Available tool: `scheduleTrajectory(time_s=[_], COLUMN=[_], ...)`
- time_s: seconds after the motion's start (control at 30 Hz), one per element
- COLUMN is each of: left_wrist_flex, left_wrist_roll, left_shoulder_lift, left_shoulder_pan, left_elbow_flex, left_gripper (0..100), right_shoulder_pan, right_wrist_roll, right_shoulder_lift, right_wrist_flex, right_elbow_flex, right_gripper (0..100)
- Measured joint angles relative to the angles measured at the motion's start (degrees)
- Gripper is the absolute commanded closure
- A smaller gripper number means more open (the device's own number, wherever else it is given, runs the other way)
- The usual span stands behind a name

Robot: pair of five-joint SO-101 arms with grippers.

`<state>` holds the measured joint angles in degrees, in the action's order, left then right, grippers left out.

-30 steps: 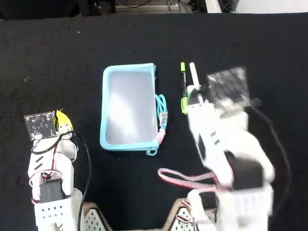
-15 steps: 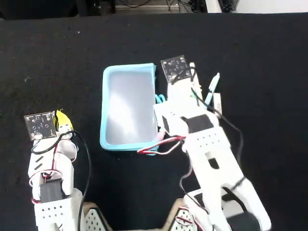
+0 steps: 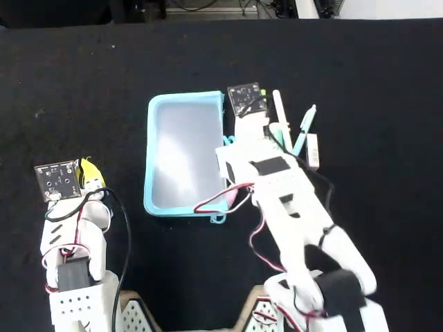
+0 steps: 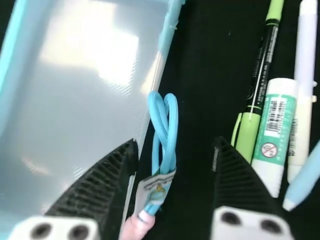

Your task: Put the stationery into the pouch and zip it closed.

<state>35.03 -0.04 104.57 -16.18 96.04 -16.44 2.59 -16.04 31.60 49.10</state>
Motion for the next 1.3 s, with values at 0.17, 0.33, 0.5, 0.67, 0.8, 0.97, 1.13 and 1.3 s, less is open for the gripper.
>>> scheduleTrajectory(time_s=[0.17,0.33,0.5,0.67,0.8,0.97,1.13,1.3], left_wrist_flex=[0.00,0.00,0.00,0.00,0.00,0.00,0.00,0.00], left_wrist_roll=[0.00,0.00,0.00,0.00,0.00,0.00,0.00,0.00], left_shoulder_lift=[0.00,0.00,0.00,0.00,0.00,0.00,0.00,0.00], left_shoulder_pan=[0.00,0.00,0.00,0.00,0.00,0.00,0.00,0.00], left_elbow_flex=[0.00,0.00,0.00,0.00,0.00,0.00,0.00,0.00], left_gripper=[97,97,97,97,97,97,97,97], right_shoulder_pan=[0.00,0.00,0.09,5.71,8.26,8.35,8.62,8.62], right_wrist_roll=[0.00,0.00,-3.96,-4.66,-5.19,-5.63,-15.65,-32.97], right_shoulder_lift=[5.63,6.42,6.24,-1.41,-12.66,-24.00,-27.52,-28.22], right_wrist_flex=[-4.92,-5.63,-3.16,5.80,14.95,27.60,38.07,45.63], right_elbow_flex=[0.00,0.00,0.00,0.00,0.00,0.00,0.00,0.00], right_gripper=[76.2,98.8,98.3,98.7,98.5,95.0,79.1,78.7])
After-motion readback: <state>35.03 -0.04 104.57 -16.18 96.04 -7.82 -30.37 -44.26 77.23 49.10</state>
